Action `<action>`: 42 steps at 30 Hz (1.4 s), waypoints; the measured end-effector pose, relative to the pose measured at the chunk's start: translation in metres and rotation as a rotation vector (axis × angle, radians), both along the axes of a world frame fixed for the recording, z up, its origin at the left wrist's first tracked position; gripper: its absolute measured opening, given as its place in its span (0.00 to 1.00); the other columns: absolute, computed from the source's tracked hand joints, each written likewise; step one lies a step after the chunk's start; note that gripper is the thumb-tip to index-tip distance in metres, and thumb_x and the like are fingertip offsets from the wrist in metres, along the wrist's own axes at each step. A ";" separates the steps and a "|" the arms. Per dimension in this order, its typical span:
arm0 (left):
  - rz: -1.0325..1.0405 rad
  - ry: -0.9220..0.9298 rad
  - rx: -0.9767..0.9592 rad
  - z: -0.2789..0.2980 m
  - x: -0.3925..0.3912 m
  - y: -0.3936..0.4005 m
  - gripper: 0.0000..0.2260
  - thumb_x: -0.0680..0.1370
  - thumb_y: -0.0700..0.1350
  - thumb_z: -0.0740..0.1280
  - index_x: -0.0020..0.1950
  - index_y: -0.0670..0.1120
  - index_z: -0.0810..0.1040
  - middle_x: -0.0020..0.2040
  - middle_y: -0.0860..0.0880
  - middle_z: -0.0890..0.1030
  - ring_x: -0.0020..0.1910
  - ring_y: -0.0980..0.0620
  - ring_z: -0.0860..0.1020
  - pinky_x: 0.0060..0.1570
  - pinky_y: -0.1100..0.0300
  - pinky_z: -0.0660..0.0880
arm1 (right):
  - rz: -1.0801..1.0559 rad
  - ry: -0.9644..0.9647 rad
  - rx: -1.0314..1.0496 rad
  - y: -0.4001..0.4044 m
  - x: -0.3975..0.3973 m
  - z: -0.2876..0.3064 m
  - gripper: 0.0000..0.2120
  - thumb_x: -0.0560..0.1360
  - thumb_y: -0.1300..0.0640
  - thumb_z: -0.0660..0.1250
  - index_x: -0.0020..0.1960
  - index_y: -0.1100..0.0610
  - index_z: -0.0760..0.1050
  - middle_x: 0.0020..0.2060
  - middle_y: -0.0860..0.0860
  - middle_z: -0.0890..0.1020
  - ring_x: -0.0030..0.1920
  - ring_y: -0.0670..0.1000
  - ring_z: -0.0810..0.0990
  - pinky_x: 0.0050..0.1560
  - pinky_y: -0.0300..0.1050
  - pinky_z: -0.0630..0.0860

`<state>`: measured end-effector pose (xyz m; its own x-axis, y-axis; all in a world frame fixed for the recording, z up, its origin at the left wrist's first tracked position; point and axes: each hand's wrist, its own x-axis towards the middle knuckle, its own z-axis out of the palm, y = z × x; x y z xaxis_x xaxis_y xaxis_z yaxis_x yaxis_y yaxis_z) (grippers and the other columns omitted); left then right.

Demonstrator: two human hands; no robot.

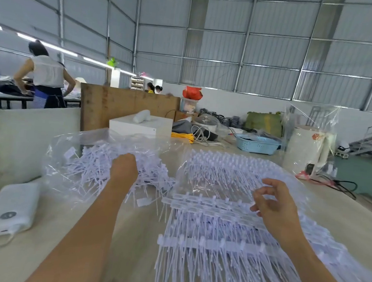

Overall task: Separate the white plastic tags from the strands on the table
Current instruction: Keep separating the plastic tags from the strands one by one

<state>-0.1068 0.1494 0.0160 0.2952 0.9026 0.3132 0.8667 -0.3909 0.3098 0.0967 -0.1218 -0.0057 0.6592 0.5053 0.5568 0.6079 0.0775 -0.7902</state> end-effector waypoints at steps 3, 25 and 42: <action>0.016 0.217 -0.055 0.015 0.008 -0.014 0.15 0.79 0.38 0.60 0.66 0.42 0.70 0.66 0.41 0.71 0.67 0.41 0.67 0.64 0.47 0.66 | 0.011 -0.079 -0.248 -0.002 0.003 -0.004 0.06 0.76 0.65 0.64 0.52 0.57 0.73 0.41 0.53 0.78 0.33 0.51 0.79 0.35 0.39 0.74; -0.796 0.150 -0.180 0.048 0.050 -0.098 0.13 0.71 0.54 0.74 0.48 0.50 0.76 0.43 0.54 0.75 0.39 0.57 0.73 0.36 0.63 0.70 | -0.151 -0.566 -0.497 -0.015 0.004 0.012 0.12 0.78 0.59 0.62 0.59 0.60 0.78 0.52 0.58 0.75 0.53 0.58 0.76 0.54 0.48 0.72; -1.029 -0.414 -0.549 0.038 0.065 -0.125 0.04 0.73 0.40 0.73 0.39 0.44 0.80 0.30 0.48 0.80 0.27 0.58 0.77 0.29 0.68 0.73 | 0.067 -0.521 -0.638 0.002 -0.032 0.007 0.12 0.80 0.48 0.57 0.39 0.51 0.69 0.37 0.49 0.76 0.44 0.54 0.76 0.54 0.51 0.68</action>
<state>-0.0420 0.0240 0.0538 0.9137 0.3507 0.2055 0.0308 -0.5639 0.8253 0.0648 -0.1193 0.0010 0.3529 0.8570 0.3755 0.9187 -0.2414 -0.3126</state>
